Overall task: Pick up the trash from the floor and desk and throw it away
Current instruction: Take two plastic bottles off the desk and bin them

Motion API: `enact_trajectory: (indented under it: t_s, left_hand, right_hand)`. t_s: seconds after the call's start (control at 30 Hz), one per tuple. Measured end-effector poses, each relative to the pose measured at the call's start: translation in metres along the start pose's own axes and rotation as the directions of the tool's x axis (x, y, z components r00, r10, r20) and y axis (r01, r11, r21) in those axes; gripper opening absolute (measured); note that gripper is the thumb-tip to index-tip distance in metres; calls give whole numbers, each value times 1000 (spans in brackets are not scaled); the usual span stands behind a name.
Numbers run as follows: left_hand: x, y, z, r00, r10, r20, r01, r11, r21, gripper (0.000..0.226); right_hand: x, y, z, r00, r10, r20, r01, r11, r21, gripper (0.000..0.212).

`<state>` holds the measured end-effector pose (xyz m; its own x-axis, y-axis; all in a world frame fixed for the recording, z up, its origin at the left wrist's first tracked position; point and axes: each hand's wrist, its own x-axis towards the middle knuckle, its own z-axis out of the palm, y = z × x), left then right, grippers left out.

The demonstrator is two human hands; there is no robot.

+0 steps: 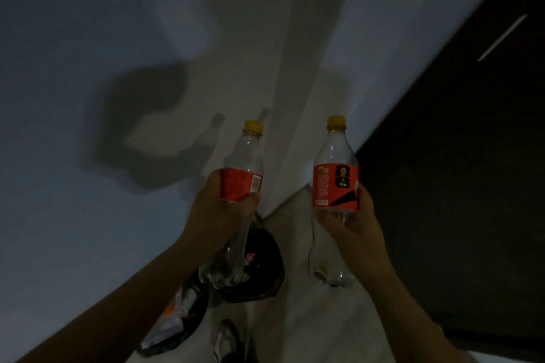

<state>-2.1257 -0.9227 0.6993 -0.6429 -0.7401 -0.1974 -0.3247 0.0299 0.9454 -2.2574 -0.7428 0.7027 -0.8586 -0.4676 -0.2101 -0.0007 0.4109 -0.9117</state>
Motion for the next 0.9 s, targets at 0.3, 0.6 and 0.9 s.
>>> enact_trajectory:
  t_s: [0.3,0.6,0.9]
  left_hand:
    - [33,-98,23,953,-302,-3,298,941,161,50]
    - [25,-236,73,867,-490,-91,494,822,282,56]
    - [22,-340,110,711,-691,133,656,719,228,81]
  right_hand:
    - [51,90,26,985,141,99,-134,988,-78,68]
    - [90,202,41,900,329,284,-303,944,-134,91]
    - [114,319,78,722,605,334,-493,790,-364,86]
